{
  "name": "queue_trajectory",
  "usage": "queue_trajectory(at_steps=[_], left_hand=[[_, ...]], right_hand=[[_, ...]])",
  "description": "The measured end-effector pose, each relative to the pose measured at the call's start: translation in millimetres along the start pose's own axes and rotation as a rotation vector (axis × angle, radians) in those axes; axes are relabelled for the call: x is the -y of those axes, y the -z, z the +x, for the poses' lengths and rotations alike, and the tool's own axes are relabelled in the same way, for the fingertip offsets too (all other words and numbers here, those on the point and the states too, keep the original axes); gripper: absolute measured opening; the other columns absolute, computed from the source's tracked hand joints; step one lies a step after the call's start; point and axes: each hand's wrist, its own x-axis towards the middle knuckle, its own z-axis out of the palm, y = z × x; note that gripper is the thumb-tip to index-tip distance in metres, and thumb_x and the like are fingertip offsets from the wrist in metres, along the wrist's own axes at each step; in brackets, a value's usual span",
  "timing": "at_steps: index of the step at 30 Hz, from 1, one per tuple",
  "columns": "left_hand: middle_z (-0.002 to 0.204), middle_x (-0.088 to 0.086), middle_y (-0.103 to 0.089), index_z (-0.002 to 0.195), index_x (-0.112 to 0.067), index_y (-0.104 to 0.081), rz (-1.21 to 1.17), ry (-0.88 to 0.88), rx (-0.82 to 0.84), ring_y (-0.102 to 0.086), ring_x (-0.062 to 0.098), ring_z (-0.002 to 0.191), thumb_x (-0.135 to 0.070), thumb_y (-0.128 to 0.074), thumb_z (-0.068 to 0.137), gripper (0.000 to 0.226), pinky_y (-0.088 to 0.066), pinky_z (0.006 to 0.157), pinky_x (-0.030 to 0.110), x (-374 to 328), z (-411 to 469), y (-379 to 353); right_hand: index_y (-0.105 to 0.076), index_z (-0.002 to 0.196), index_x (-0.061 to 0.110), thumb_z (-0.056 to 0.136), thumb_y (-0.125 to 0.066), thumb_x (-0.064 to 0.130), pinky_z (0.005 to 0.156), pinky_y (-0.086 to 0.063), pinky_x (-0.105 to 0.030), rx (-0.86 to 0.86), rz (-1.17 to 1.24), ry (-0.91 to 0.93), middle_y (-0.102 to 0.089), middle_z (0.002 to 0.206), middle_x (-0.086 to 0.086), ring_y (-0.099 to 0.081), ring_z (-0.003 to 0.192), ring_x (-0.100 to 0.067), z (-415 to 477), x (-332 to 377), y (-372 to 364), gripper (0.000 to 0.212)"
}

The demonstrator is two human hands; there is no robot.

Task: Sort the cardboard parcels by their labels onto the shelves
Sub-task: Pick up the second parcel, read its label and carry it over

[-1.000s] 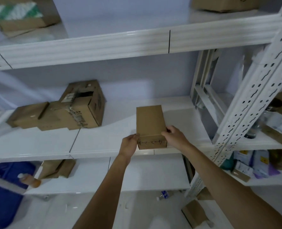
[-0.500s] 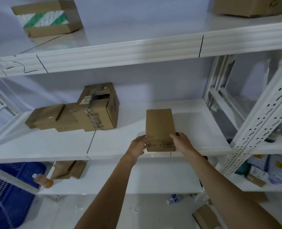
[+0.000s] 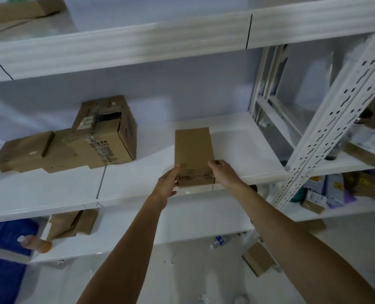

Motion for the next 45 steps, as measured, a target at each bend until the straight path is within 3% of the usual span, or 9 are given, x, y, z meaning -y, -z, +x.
queue_trajectory(at_steps=[10,14,20,24,30,34,38,42,45], left_hand=[[0.125,-0.003,-0.069,0.13,-0.028,-0.065,-0.208,-0.037,-0.089,-0.064,0.027,0.122,-0.049,-0.06,0.093,0.042,-0.052,0.108,0.045,-12.0,-13.3,0.8],[0.134,0.002,-0.065,0.133,-0.028,-0.062,-0.274,-0.116,-0.129,-0.061,0.027,0.126,-0.044,-0.069,0.091,0.045,-0.053,0.108,0.044,-18.8,-19.6,-3.5],[0.126,0.008,-0.072,0.145,-0.002,-0.052,-0.343,-0.158,-0.013,-0.071,0.017,0.111,-0.044,-0.081,0.071,0.09,-0.052,0.111,0.038,-22.4,-27.4,-3.5],[0.121,0.006,-0.069,0.15,-0.001,-0.044,-0.296,-0.19,0.039,-0.07,0.016,0.098,-0.048,-0.083,0.065,0.105,-0.052,0.112,0.041,-22.3,-35.2,-2.4],[0.105,0.0,-0.069,0.135,-0.005,-0.063,-0.282,-0.199,0.009,-0.067,0.016,0.099,-0.049,-0.076,0.066,0.083,-0.052,0.111,0.042,-19.6,-46.1,-1.1],[0.116,0.004,-0.069,0.142,-0.009,-0.056,-0.266,-0.206,-0.094,-0.066,0.018,0.107,-0.049,-0.076,0.064,0.09,-0.052,0.11,0.036,-18.1,-54.1,-8.2],[0.118,-0.002,-0.064,0.131,-0.03,-0.053,-0.134,-0.313,-0.196,-0.064,0.018,0.112,-0.042,-0.077,0.075,0.062,-0.05,0.085,0.021,-18.4,-64.5,-21.9],[0.103,-0.015,-0.059,0.102,-0.048,-0.051,-0.033,-0.472,-0.32,-0.063,0.009,0.099,-0.043,-0.085,0.069,0.048,-0.052,0.08,0.024,-13.5,-66.6,-28.8],[0.12,-0.014,-0.054,0.136,-0.034,-0.047,0.07,-0.513,-0.404,-0.058,0.011,0.111,-0.06,-0.085,0.063,0.087,-0.049,0.088,0.024,-10.8,-73.8,-34.2]], right_hand=[[-0.055,0.139,0.023,0.099,-0.044,0.046,0.097,-0.049,-0.044,-0.031,0.05,0.054,-0.069,0.108,0.0,-0.064,0.108,-0.028,-11.5,3.0,9.6,0.047],[-0.057,0.138,0.024,0.094,-0.045,0.044,0.105,-0.049,-0.048,-0.032,0.166,0.073,-0.066,0.128,0.0,-0.061,0.115,-0.024,-22.6,-2.3,14.1,0.05],[-0.061,0.119,0.026,0.089,-0.044,0.036,0.103,-0.05,-0.054,-0.067,0.237,0.107,-0.068,0.111,0.003,-0.065,0.108,-0.022,-38.7,-8.0,18.4,0.036],[-0.056,0.138,0.029,0.094,-0.046,0.036,0.102,-0.05,-0.05,-0.114,0.22,0.185,-0.066,0.11,0.009,-0.063,0.108,-0.022,-51.7,-5.8,24.3,0.045],[-0.047,0.146,0.034,0.1,-0.05,0.03,0.087,-0.046,-0.035,-0.121,0.136,0.257,-0.065,0.125,0.005,-0.063,0.1,-0.014,-61.7,1.4,27.3,0.047],[-0.039,0.15,0.024,0.096,-0.058,0.039,0.087,-0.044,-0.032,-0.16,0.052,0.282,-0.061,0.133,0.005,-0.063,0.088,-0.001,-67.2,8.1,24.9,0.06],[-0.034,0.152,0.026,0.078,-0.061,0.071,0.107,-0.045,-0.041,-0.118,-0.023,0.24,-0.052,0.146,0.003,-0.056,0.127,-0.022,-68.1,21.3,19.7,0.091],[-0.028,0.154,0.021,0.07,-0.062,0.082,0.11,-0.043,-0.044,-0.096,-0.082,0.214,-0.044,0.149,-0.003,-0.052,0.132,-0.026,-68.5,32.5,8.7,0.109],[-0.025,0.156,0.019,0.067,-0.065,0.082,0.11,-0.045,-0.045,-0.07,-0.039,0.202,-0.043,0.148,-0.004,-0.053,0.132,-0.028,-67.0,36.1,-0.6,0.116]])
